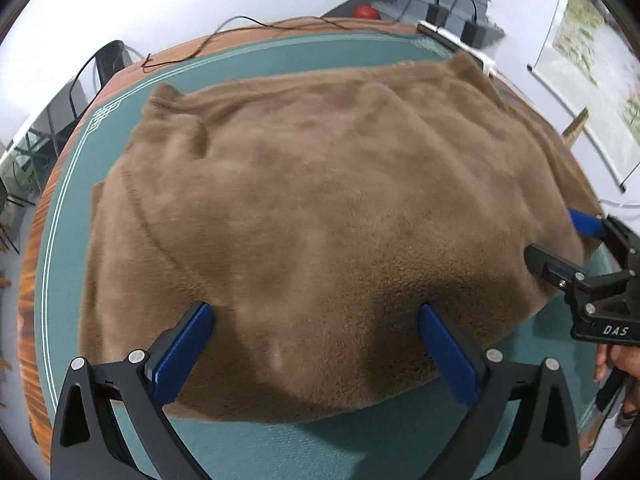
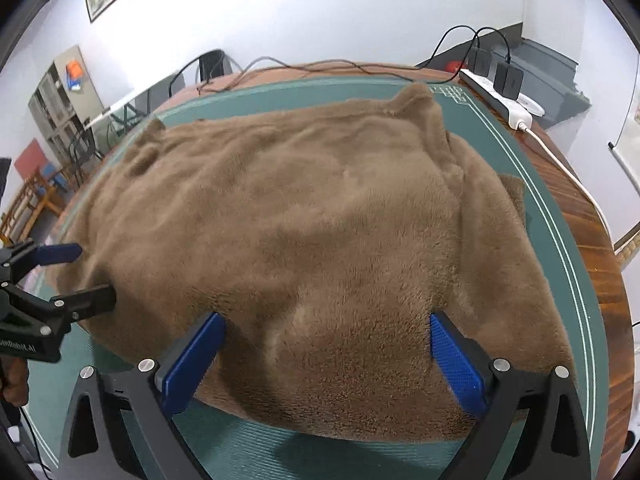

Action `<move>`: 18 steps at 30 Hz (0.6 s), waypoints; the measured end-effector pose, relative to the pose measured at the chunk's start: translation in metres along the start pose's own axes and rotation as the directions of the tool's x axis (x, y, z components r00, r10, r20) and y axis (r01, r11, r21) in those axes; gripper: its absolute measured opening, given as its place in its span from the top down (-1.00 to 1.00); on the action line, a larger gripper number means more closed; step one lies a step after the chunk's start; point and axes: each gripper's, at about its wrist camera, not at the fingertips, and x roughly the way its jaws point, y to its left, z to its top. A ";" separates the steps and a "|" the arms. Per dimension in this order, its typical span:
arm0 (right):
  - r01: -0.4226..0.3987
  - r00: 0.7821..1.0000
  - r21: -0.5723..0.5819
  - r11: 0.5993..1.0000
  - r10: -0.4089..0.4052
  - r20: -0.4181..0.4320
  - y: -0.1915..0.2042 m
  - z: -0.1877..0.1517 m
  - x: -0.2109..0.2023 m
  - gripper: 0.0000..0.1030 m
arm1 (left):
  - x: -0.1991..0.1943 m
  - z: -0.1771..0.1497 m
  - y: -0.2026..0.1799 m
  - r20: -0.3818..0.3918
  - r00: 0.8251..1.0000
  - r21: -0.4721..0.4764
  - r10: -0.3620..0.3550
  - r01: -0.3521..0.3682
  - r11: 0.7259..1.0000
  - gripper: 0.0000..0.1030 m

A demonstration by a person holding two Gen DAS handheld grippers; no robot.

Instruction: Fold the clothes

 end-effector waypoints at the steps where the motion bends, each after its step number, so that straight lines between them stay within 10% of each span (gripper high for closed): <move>1: -0.005 1.000 0.002 1.000 0.005 -0.006 -0.003 -0.002 0.003 -0.98 | 0.004 0.000 0.000 -0.005 1.000 0.002 0.000 0.000 1.000 -0.98; 18: -0.056 0.997 0.102 0.993 0.051 0.051 -0.031 -0.011 -0.025 -0.98 | -0.009 0.007 -0.005 -0.011 0.998 -0.065 -0.068 0.067 0.996 -0.99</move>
